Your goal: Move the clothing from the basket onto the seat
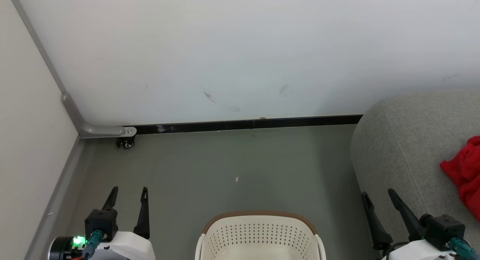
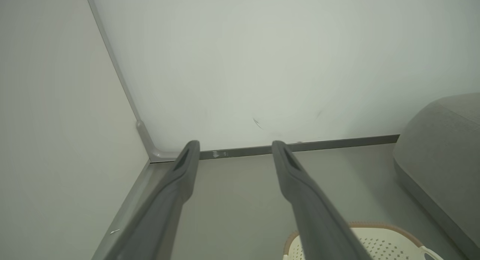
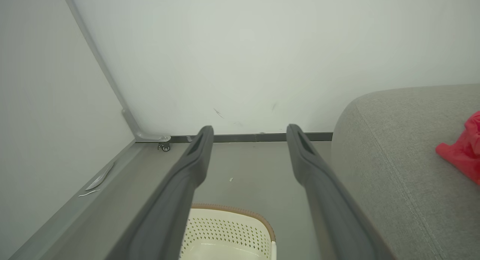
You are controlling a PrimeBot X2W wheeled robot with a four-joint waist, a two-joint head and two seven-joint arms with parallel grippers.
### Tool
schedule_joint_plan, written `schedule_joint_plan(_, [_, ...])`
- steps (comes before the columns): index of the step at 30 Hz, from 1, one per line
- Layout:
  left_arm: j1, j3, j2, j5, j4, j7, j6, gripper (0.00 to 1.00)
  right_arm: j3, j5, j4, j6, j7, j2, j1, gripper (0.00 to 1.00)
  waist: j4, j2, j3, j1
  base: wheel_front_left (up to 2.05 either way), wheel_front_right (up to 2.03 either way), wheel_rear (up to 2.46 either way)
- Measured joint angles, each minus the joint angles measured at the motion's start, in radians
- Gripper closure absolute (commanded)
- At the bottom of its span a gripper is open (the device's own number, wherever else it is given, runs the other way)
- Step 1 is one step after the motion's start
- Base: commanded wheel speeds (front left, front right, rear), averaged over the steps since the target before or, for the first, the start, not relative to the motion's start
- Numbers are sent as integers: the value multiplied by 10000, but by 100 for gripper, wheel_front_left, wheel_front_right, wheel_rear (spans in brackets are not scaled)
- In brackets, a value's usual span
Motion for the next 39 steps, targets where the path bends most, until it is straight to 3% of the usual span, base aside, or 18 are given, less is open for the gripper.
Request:
schedule_joint_plan(21, [7,173,-10,15,213,-102,92,1,-59,-12,-8,0,15,0,1,0,44,0,-98,0,0,0,0])
schedule_joint_plan(24, [13,174,-13,15,272,-104,92,4,-65,-12,-8,0,31,0,1,0,26,0,-103,-1,0,0,0])
schedule_joint_plan(29, [18,151,-17,15,326,-104,90,20,-94,-12,-12,0,73,0,2,0,2,0,-92,0,0,0,0])
schedule_joint_plan(30, [19,148,-17,15,334,-104,90,100,-100,-12,-12,0,73,0,2,100,0,0,-90,0,0,0,0])
schedule_joint_plan(39, [664,128,-391,-213,786,17,-12,100,8,176,583,0,73,130,371,100,-5,0,-84,0,0,0,0])
